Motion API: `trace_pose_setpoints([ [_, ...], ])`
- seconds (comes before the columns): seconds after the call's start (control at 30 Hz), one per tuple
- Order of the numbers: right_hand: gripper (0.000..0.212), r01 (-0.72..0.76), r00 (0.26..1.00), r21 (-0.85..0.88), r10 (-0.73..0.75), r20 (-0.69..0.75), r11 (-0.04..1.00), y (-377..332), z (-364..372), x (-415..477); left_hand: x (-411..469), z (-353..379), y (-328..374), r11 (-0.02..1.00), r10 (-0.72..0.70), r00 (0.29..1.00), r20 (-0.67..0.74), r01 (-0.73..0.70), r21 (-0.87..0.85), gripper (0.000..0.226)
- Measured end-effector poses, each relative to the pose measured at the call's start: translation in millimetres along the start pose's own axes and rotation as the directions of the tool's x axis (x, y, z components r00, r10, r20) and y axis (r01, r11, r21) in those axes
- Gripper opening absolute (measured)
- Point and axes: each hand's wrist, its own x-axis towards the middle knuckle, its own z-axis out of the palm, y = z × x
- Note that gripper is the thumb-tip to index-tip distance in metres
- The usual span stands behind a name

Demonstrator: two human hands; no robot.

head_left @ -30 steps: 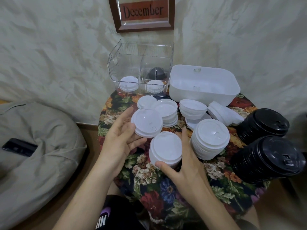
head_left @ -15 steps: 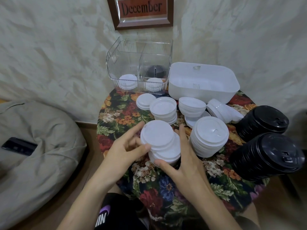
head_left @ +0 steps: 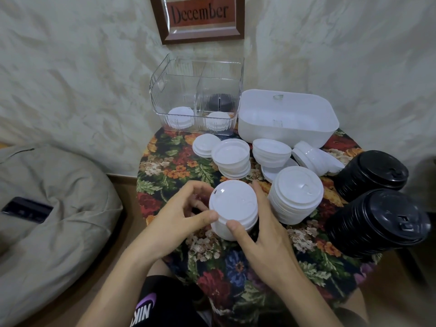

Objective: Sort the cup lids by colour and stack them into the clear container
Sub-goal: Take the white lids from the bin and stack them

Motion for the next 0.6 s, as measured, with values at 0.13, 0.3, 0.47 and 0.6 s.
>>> trace_pose_setpoints([
  [0.13, 0.08, 0.012, 1.0, 0.01, -0.012, -0.005, 1.0, 0.8, 1.0, 0.5, 3.3, -0.6, -0.5, 1.0, 0.008, 0.998, 0.058, -0.007, -0.021, 0.066],
  [0.3, 0.097, -0.034, 0.999, 0.019, 0.034, -0.032, 0.999, 4.5, 2.6, 2.1, 2.5, 6.4, 3.9, 0.999, 0.027, 0.989, 0.147, -0.023, -0.029, 0.062],
  [0.47, 0.077, 0.014, 1.0, 0.039, -0.013, -0.025, 0.999, 3.4, 1.8, -0.5, -0.2, 9.5, 0.3, 1.0, 0.007, 0.994, 0.109, -0.009, 0.013, 0.073],
  [0.6, 0.066, 0.038, 0.999, -0.022, -0.038, -0.003, 0.999, 3.0, 2.2, -1.0, -1.1, 13.5, 0.9, 0.967, 0.012, 0.999, 0.048, -0.024, 0.252, 0.093],
])
